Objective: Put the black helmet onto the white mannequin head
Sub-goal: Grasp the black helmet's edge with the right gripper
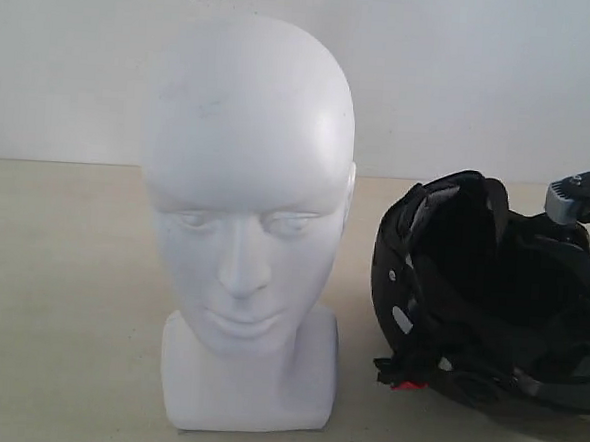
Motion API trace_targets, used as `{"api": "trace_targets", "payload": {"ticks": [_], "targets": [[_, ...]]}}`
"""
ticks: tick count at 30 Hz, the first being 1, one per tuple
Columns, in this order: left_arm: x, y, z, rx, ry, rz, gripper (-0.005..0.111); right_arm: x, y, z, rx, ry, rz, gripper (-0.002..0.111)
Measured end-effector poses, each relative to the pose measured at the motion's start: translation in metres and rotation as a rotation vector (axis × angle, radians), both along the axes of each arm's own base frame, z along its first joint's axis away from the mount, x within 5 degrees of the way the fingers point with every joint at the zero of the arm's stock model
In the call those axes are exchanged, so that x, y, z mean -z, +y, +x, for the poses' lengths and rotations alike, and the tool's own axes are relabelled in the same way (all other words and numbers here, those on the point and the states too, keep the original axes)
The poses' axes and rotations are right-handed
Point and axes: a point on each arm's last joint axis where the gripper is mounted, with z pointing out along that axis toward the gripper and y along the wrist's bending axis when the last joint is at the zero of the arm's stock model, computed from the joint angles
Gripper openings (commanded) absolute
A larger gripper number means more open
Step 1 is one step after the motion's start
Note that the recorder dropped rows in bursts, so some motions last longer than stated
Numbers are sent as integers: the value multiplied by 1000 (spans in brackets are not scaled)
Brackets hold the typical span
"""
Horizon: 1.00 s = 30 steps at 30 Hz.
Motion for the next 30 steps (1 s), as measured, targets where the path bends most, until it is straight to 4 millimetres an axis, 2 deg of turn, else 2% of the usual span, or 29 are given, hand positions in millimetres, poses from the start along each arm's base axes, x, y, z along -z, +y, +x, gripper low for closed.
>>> {"api": "trace_targets", "payload": {"ticks": [7,14,30], "targets": [[0,0,0,0,0,0,4,2,-11,-3,57,40,-110,0],[0,0,0,0,0,0,4,11,-13,-5,66,11,-120,0],[0,0,0,0,0,0,4,10,-13,-2,77,-16,-114,0]]}}
